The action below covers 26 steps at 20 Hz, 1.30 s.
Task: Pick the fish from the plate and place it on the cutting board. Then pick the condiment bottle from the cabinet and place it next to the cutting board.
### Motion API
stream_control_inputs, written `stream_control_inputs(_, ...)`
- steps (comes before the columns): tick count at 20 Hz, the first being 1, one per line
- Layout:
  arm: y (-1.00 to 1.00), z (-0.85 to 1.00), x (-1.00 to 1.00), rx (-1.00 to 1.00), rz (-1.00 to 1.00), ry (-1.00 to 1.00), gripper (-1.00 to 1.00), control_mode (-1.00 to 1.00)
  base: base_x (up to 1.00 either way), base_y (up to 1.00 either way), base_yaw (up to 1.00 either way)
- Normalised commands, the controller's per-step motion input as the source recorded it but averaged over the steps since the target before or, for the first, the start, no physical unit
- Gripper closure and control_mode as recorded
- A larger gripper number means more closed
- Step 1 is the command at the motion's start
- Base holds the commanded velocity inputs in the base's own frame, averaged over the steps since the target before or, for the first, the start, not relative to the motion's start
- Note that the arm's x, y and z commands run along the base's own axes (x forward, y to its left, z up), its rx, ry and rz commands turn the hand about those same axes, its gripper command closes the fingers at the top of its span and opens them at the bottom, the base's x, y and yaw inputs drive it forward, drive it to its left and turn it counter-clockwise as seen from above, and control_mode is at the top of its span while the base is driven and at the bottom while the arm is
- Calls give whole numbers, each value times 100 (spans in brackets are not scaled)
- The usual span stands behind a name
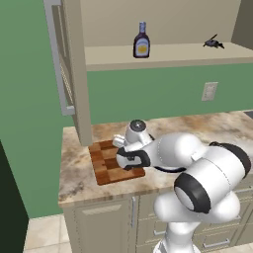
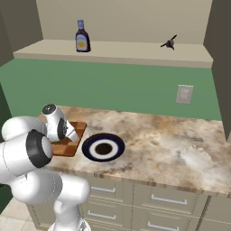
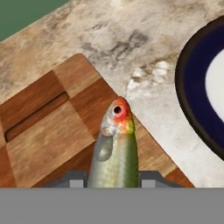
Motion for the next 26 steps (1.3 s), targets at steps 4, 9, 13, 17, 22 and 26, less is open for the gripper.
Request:
stream_control_inputs(4,29,0,0,0,0,0,100,-100,0,0,0)
stream_control_inputs(9,17,-11,5,0,0,0,100,-100,0,0,0)
stream_control_inputs(13,4,-16,11,0,0,0,100,-100,0,0,0)
stream_control_inputs(17,0,-18,11,0,0,0,100,-100,0,0,0)
stream_control_inputs(22,2,-16,10,0,0,0,100,-100,0,0,0)
stream_control_inputs(26,12,-15,8,0,0,0,100,-100,0,0,0)
